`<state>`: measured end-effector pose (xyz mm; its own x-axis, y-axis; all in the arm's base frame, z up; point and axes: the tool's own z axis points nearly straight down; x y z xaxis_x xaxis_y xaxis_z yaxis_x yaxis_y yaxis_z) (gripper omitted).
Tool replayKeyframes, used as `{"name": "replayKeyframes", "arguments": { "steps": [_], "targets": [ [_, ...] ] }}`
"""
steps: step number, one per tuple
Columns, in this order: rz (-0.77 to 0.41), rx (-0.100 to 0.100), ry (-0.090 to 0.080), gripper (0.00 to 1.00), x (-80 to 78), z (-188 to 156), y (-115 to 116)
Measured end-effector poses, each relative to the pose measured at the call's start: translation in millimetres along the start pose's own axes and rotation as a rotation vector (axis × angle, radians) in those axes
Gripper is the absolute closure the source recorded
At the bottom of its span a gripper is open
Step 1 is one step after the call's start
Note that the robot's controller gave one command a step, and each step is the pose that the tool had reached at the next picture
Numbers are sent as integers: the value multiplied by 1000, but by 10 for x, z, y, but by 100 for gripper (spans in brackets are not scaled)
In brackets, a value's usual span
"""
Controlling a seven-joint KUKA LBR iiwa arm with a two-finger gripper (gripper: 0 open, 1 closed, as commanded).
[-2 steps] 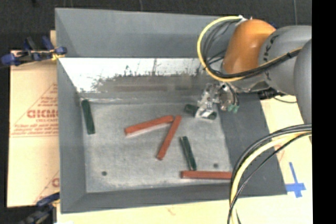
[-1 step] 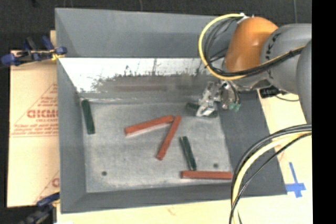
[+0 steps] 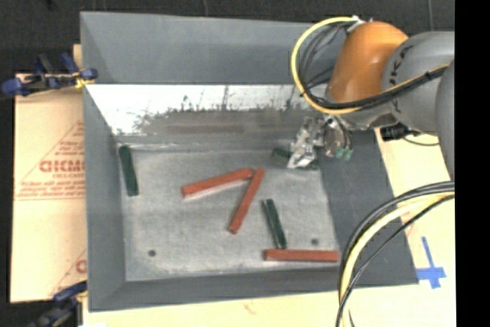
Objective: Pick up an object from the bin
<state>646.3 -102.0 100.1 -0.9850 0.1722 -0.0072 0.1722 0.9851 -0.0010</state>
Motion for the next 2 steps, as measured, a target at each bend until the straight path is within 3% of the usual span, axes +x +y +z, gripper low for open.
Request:
{"name": "replayKeyframes", "arguments": {
  "steps": [2],
  "targets": [
    [0,0,11,100,21,-327,-3]
  ]
}}
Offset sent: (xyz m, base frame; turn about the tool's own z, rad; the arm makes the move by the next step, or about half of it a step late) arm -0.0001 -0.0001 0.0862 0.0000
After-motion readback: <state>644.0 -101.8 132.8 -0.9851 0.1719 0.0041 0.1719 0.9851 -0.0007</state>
